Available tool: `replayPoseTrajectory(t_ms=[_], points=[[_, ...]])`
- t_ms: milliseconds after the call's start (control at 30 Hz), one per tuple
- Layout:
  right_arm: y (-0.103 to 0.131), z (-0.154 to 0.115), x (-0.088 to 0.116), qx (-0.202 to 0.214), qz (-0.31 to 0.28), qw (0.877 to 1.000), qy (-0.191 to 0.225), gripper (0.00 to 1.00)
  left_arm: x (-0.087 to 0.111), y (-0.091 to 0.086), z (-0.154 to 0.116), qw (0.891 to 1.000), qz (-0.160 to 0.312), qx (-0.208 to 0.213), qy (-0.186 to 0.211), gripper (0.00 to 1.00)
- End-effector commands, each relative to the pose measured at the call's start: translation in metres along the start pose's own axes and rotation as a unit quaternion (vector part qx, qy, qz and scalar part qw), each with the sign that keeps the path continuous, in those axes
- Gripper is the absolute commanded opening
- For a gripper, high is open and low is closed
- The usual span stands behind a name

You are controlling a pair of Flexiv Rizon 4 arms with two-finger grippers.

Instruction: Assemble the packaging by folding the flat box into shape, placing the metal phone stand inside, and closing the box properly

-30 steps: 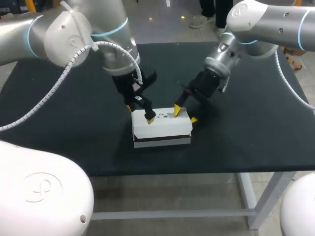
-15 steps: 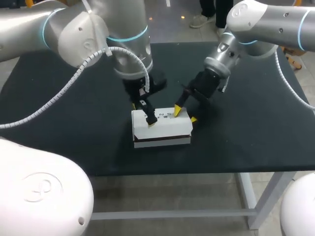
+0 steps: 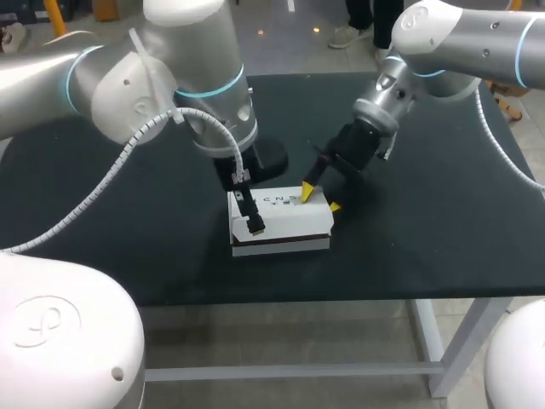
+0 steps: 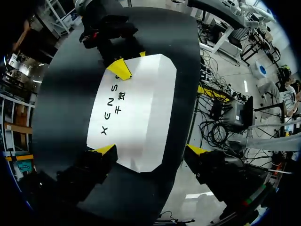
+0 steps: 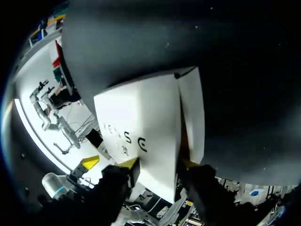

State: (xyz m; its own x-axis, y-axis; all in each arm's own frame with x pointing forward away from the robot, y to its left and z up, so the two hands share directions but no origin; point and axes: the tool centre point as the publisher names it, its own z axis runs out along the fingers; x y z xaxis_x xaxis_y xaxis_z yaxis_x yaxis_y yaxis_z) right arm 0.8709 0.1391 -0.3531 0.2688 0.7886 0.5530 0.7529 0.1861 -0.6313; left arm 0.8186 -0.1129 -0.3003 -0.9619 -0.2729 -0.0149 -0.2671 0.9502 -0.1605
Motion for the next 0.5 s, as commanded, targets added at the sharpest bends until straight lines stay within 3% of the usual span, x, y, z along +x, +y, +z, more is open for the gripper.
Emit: replayPoseTrajectory(t_ms=[33,333,433,500], points=[[0.002,-0.001,0.000,0.004,0.000,1.000,-0.001,0.56,0.000,-0.003,0.010,1.000,0.004,0.005,-0.003,1.00],[0.002,-0.001,0.000,0.004,0.000,1.000,-0.001,0.55,-0.003,-0.009,0.024,1.000,-0.005,-0.001,-0.026,1.00],[0.002,-0.001,0.000,0.004,0.000,1.000,-0.001,0.56,-0.004,-0.010,0.026,0.999,-0.006,-0.002,-0.032,0.91],[0.002,-0.001,0.000,0.004,0.000,1.000,-0.001,0.56,-0.005,-0.010,0.027,0.999,-0.008,0.000,-0.038,0.95]])
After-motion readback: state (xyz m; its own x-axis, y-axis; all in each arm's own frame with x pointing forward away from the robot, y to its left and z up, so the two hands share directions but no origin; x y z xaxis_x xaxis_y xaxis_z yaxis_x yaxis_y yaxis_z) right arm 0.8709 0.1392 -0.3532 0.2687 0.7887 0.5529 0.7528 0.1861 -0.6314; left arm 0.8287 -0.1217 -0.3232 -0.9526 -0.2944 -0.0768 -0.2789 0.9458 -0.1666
